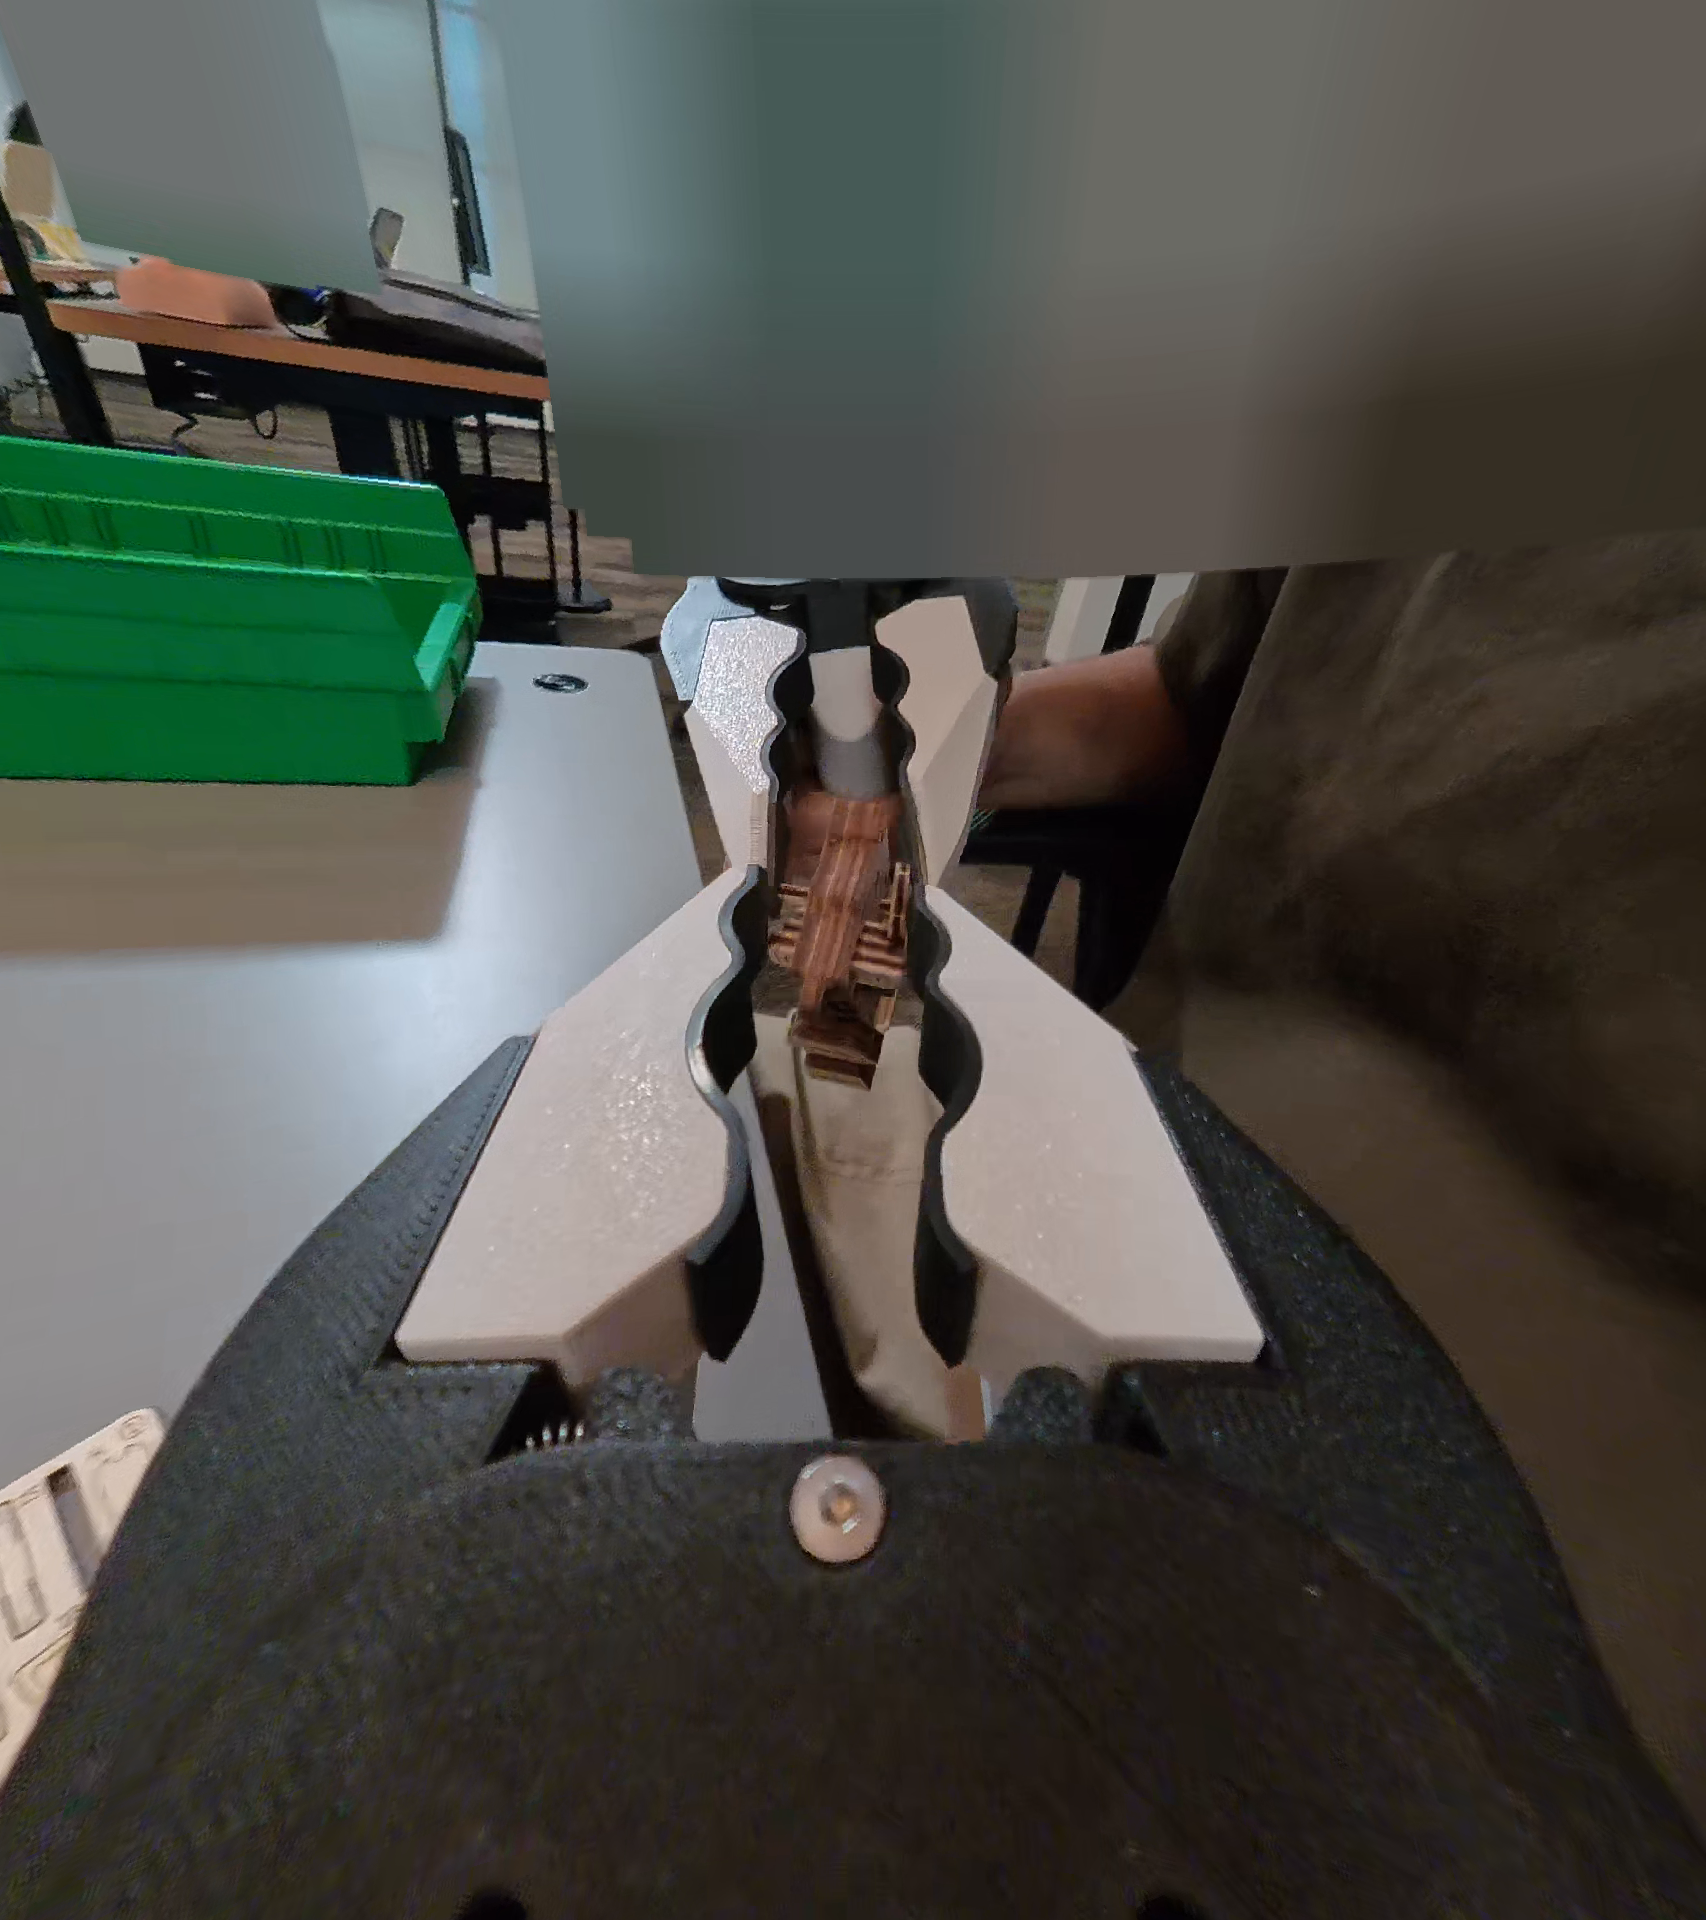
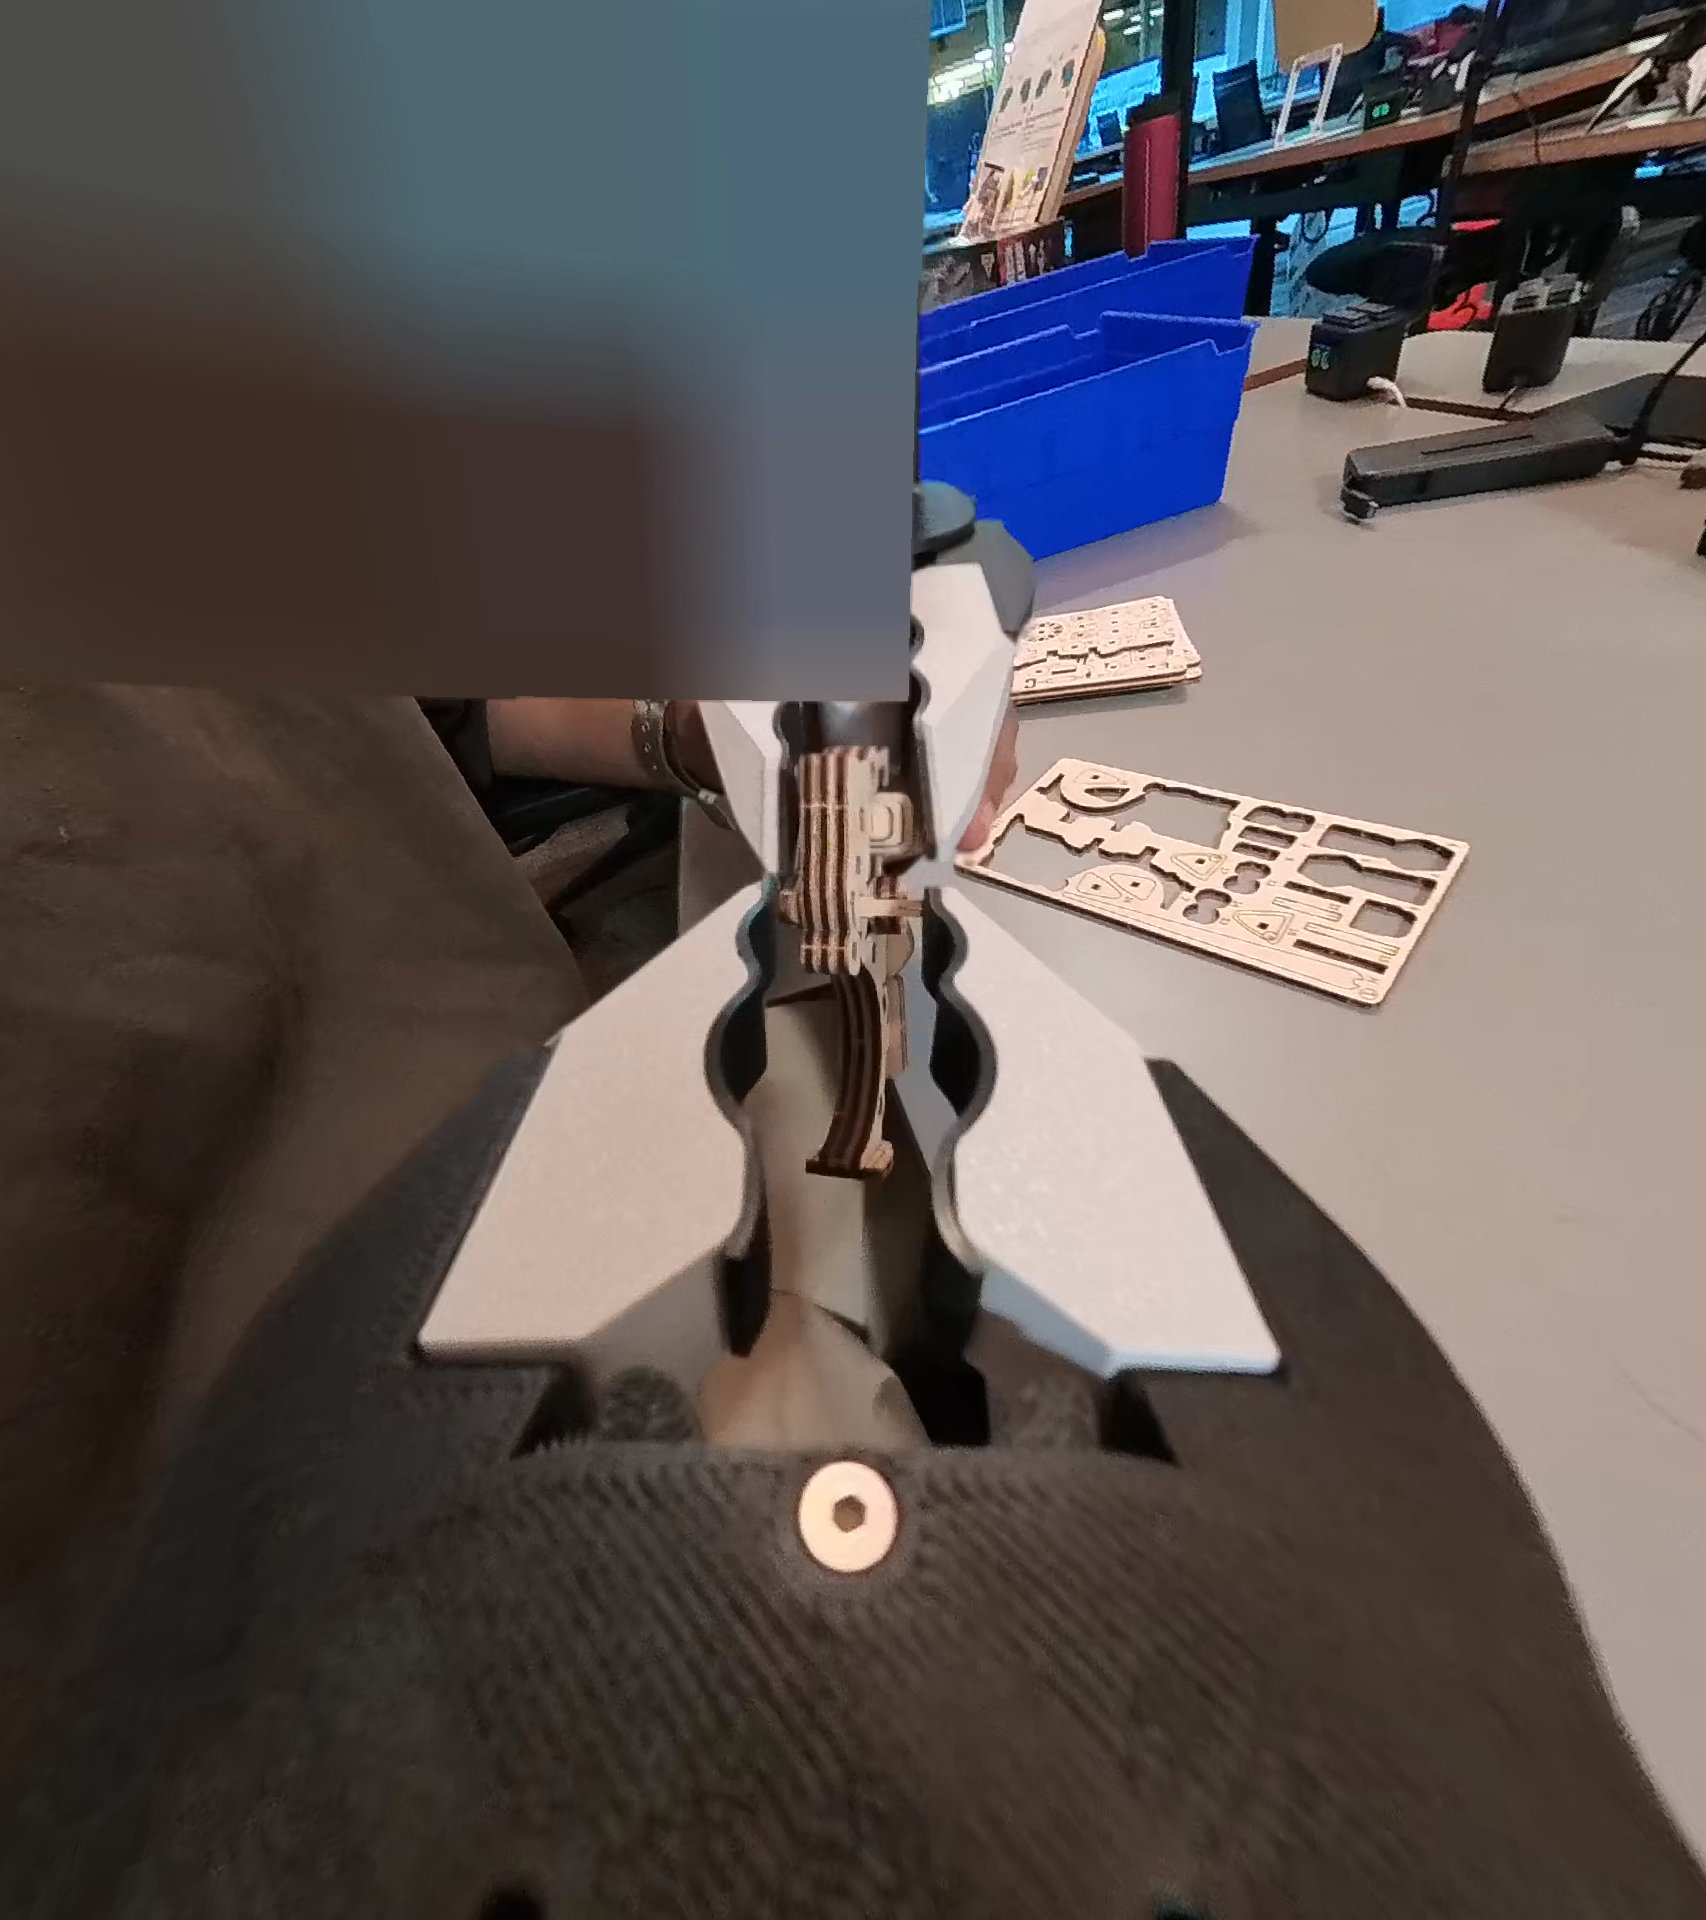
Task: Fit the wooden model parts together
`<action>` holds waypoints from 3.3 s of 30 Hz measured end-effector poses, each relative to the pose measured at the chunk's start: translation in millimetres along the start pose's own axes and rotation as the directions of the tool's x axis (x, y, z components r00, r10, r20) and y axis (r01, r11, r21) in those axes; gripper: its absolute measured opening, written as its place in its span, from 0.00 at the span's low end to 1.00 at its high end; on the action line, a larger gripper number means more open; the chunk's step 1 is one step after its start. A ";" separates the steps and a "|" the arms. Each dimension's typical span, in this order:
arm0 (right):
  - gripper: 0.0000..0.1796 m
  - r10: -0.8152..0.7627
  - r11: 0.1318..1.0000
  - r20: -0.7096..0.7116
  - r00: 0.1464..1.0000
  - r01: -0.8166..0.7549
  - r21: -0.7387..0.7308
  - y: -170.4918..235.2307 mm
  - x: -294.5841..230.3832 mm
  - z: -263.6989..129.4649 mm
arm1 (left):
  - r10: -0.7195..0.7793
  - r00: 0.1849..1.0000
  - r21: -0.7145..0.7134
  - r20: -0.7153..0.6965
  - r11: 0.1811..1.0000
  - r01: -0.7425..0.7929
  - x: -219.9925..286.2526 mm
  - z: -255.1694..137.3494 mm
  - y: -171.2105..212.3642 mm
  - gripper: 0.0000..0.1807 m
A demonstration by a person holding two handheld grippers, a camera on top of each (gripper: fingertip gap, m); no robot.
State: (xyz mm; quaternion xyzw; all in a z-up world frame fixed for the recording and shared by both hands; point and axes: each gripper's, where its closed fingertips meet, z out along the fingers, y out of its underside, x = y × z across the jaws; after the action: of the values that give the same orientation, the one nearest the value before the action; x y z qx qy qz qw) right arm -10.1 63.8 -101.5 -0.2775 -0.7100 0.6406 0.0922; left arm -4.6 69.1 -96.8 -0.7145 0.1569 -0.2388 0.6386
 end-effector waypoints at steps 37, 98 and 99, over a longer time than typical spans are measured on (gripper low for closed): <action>0.14 0.070 0.974 -0.089 0.994 -0.087 -0.209 40.4 18.7 10.2 | 0.122 0.989 -0.362 0.089 0.929 -0.082 -13.0 -3.3 47.0 0.18; 0.14 -0.047 0.994 -0.047 0.998 0.042 -0.104 12.9 -1.7 3.7 | 0.127 0.992 -0.244 -0.019 0.961 -0.128 7.2 4.2 23.7 0.06; 0.15 -0.027 0.995 -0.035 0.999 0.024 -0.095 13.0 -1.5 3.6 | 0.120 0.993 -0.246 -0.020 0.962 -0.121 7.0 4.3 24.0 0.06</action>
State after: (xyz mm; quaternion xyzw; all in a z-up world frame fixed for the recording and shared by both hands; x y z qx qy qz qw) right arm -7.0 60.3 -114.2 -0.2839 -0.7411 0.6001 0.0999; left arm 5.5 65.8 -119.8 -0.7769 0.2302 -0.1798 0.5577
